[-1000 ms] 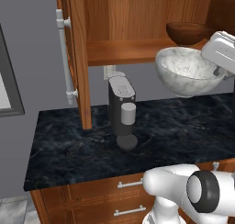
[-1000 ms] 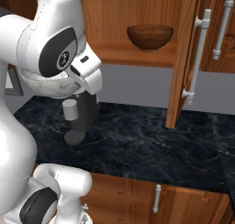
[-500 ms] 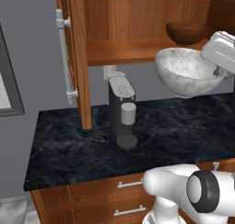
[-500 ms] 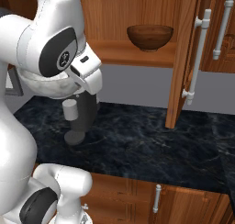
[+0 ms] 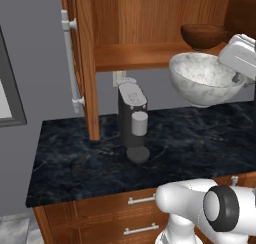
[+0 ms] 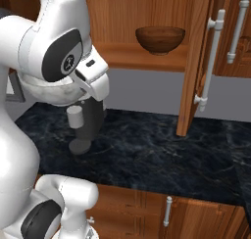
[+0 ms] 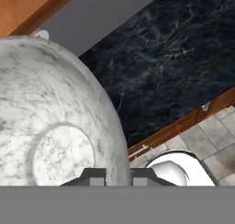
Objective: Move the bowls from the cabinet to the plates on the dining table.
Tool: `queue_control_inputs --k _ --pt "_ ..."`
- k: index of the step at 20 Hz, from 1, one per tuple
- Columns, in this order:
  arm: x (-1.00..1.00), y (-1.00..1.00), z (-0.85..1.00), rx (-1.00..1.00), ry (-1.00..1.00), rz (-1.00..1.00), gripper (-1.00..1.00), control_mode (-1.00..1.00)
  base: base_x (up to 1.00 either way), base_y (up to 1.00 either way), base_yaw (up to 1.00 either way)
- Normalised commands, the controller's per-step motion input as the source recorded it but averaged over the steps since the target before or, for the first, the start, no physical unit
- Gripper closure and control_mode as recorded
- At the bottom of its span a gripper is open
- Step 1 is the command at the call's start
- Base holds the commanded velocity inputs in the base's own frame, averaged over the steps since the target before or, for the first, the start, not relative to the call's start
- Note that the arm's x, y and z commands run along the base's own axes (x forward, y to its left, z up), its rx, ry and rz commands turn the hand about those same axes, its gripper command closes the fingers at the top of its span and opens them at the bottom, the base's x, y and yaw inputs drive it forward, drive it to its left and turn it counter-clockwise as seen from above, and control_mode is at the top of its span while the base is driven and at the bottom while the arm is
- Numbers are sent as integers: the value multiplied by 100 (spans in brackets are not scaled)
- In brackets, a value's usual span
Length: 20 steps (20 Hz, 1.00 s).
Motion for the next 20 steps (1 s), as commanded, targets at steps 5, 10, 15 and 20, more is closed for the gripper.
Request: queue_control_inputs --k 5,10,15,20 --pt "0 0 0 0 0 0 100 100 -90 -53 0" --pt "0 0 0 0 0 0 100 100 -99 -49 3" --pt "0 0 0 0 0 0 100 100 -78 -10 23" --pt "0 0 0 0 0 0 100 100 -53 0 33"
